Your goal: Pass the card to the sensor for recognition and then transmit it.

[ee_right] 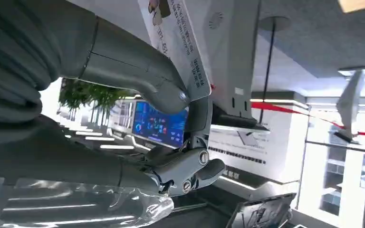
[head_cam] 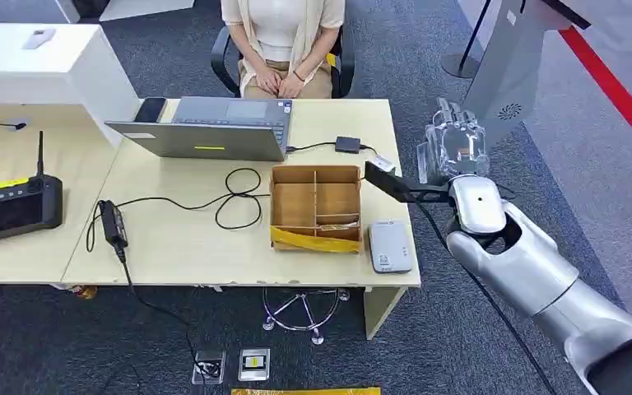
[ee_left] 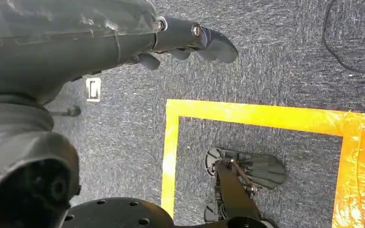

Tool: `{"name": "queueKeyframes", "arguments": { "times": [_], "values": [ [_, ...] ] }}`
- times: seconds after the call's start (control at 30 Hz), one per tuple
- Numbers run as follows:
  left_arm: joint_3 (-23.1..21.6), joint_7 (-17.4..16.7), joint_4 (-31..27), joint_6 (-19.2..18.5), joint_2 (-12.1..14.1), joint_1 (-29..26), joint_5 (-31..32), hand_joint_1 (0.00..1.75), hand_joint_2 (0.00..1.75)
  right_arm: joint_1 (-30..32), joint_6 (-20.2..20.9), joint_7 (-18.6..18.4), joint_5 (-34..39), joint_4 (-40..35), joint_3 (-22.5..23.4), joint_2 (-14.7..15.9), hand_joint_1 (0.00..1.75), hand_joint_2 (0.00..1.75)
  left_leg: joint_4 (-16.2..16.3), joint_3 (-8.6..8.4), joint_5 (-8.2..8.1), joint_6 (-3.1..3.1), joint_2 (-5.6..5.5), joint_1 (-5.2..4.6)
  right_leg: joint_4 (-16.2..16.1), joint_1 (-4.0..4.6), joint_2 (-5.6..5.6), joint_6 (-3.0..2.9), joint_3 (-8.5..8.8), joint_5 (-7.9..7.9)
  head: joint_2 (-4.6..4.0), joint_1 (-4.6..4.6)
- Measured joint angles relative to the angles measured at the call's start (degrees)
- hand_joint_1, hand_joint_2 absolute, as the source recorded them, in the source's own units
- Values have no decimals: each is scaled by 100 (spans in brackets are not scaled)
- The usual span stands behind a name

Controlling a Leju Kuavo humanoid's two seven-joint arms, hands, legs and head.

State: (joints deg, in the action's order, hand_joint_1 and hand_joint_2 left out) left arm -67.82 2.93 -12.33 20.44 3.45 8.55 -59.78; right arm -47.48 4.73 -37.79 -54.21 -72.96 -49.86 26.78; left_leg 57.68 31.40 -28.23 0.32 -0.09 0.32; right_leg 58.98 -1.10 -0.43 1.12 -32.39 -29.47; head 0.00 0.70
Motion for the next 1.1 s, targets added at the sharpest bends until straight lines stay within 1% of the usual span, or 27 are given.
{"name": "queueKeyframes", "arguments": {
  "times": [0.1,0.17,0.2,0.23,0.33,0.4,0.43,0.5,0.53,0.57,0.7,0.87,1.1],
  "values": [
    [2,0,0,17,-13,2,0,0,0,-174,-471,186,498,208,-11,-186,175,175,0,-1,0,0,0,1,0,1,0,0,0,0,0,0],
    [7,0,0,35,-20,0,-9,0,0,-237,-938,446,1184,395,17,-358,175,175,0,-1,1,-1,-1,3,0,3,-4,0,0,0,0,2],
    [15,0,0,44,-28,0,-9,0,0,-261,-1072,512,1372,488,37,-462,175,175,0,-1,1,-1,-1,3,1,3,-4,0,1,0,0,0],
    [28,0,0,46,-33,1,-9,0,0,-285,-1155,553,1437,573,42,-527,175,175,0,-1,1,-1,-1,3,0,3,-3,0,0,0,0,0],
    [44,0,0,50,-44,-3,-9,0,0,-350,-1209,601,1509,769,46,-676,175,175,0,0,2,-1,-4,2,0,3,-6,0,0,0,0,2],
    [46,0,0,48,-48,-3,-4,0,0,-360,-1376,774,1783,886,74,-772,175,175,0,0,1,-1,-3,2,0,2,-4,0,1,0,0,2],
    [46,0,0,48,-48,-1,18,0,0,-357,-1577,932,2041,949,103,-822,175,175,0,0,1,0,-3,2,0,2,-3,0,-1,0,0,2],
    [46,-11,0,44,-52,13,114,0,0,-354,-2111,1276,2675,1104,171,-949,175,175,1,-1,1,0,-2,1,-1,2,-3,0,-2,0,0,2],
    [46,-39,0,41,-52,32,151,0,0,-355,-2316,1342,2869,1172,192,-997,175,175,1,-2,1,0,-2,2,-1,2,-4,0,-2,0,0,0],
    [46,-63,0,33,-52,57,193,0,0,-354,-2423,1342,2949,1220,203,-1036,175,175,1,-2,1,0,-3,2,-2,2,-6,0,-2,0,0,0],
    [46,-155,0,-9,-55,151,297,0,0,-347,-2540,1226,3161,1322,234,-1058,175,175,1,-2,2,0,-5,2,-1,2,-6,0,-1,0,0,2],
    [44,-234,0,-15,-59,194,315,0,0,-310,-2545,1170,3216,1397,234,-1058,175,175,1,-2,2,0,-2,1,-1,2,0,-1,-2,1,0,2],
    [44,-293,0,-20,-63,198,334,0,0,-298,-2416,1257,3251,1489,230,-1126,175,175,1,-2,1,0,-2,2,-1,2,-1,-1,-3,1,0,2]
  ]
}}
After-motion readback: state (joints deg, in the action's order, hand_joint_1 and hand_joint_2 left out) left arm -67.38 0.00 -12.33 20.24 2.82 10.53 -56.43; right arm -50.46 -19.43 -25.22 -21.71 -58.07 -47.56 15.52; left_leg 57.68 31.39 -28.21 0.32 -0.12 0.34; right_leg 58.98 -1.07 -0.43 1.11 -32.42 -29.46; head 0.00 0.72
